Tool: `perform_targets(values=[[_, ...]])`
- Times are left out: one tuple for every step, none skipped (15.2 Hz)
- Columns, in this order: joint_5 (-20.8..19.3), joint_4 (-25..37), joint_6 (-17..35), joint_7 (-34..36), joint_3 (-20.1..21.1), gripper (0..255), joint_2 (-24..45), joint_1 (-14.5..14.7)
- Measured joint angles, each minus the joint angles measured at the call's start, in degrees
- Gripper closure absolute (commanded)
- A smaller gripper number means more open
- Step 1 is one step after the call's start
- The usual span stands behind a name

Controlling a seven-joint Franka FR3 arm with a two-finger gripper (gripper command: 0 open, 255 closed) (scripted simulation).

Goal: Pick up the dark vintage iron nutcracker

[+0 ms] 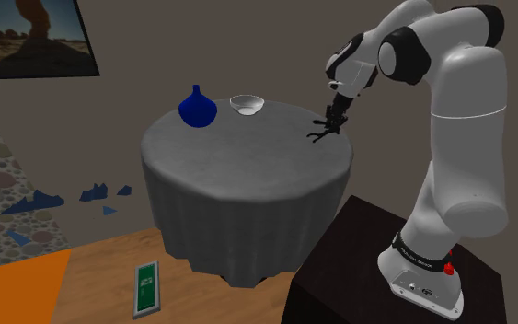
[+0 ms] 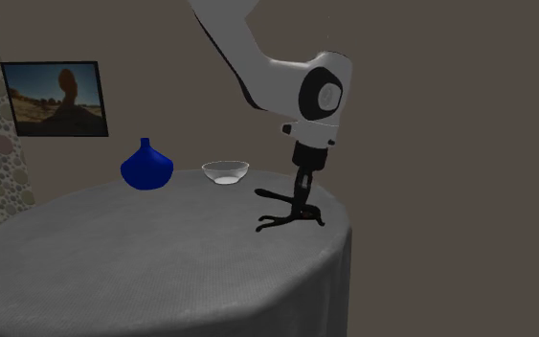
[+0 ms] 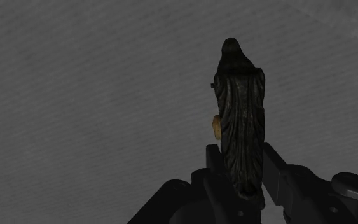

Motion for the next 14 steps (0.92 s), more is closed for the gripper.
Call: perform_targets(values=[[-0.6,0.1,-0.3,0.5,-0.5,255,-0.5,0.5],[-1.1,0.4,-0.8,0.9,-0.8,255,-0.9,0.8],[-1.8,0.6,-1.2,1.4,-1.3,255,-1.5,1.2],[-2.2,1.0,-1.7,1.8,-1.6,255,-1.8,1.4],[-2.8,1.4,-2.3,2.2,-2.1,255,-2.2,1.7],[-3.3,1.7,-2.6,2.7,-2.4,255,-2.6,2.1],[-4.0,2.0,-3.2,3.2,-2.8,255,-3.1,2.5],[-4.5,2.3,-3.6,3.6,-3.2,255,-3.5,2.8],[-5.1,2.7,-4.1,4.0,-3.6,255,-4.0,3.1],[-5.4,3.2,-4.7,4.3,-3.8,255,-4.2,3.2],[-5.9,3.5,-5.1,4.7,-4.2,255,-4.7,3.5],[-6.5,3.8,-5.6,5.1,-4.6,255,-5.1,3.8],[-7.1,4.0,-6.0,5.6,-4.9,255,-5.6,4.3],[-7.2,4.4,-6.4,5.8,-5.0,255,-5.7,4.3]])
